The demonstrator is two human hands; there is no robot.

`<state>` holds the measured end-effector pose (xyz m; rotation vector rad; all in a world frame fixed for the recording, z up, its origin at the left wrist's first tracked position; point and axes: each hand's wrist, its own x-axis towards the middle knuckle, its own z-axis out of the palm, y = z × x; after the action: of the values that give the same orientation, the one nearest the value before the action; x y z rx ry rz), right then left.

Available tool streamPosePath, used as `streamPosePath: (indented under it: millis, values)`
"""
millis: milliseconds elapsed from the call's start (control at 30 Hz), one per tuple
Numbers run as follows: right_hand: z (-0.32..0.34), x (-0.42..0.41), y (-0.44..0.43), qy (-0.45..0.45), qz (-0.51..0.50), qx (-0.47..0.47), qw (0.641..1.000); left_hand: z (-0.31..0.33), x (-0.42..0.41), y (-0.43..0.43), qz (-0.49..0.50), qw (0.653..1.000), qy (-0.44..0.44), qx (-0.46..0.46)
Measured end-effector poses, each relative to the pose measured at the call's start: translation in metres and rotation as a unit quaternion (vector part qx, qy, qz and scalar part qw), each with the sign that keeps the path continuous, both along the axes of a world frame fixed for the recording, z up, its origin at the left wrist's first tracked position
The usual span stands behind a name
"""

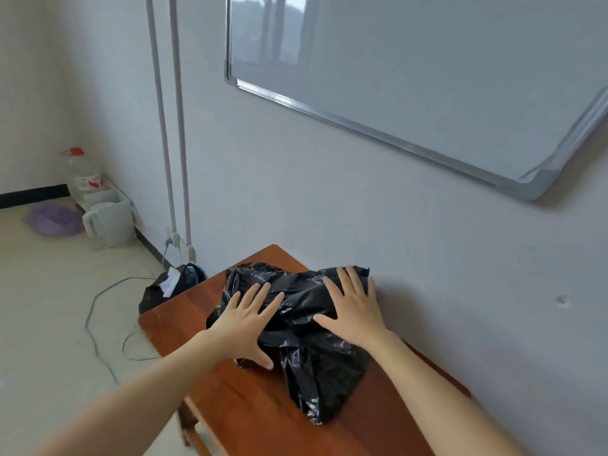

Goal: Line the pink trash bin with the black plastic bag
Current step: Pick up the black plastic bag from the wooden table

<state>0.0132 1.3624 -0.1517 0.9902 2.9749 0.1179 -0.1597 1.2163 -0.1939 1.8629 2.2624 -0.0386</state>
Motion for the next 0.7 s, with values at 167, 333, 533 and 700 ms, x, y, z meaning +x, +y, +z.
streamPosePath:
  millis: [167,333,533,700]
  values:
    - [-0.015,-0.025,0.027,-0.083,-0.004,-0.056,0.995,-0.026,-0.022,0.036,-0.046,0.999,0.005,-0.015]
    - [-0.057,-0.006,0.010,-0.130,0.012,-0.107,0.986,-0.046,-0.026,0.065,-0.031,0.998,-0.058,-0.010]
    - [-0.074,0.008,-0.006,-0.106,0.011,-0.166,0.980,-0.063,-0.009,0.065,0.016,0.995,-0.092,-0.028]
    - [-0.071,0.007,-0.012,-0.064,0.070,-0.120,0.988,-0.045,0.004,0.038,0.088,0.991,-0.101,0.024]
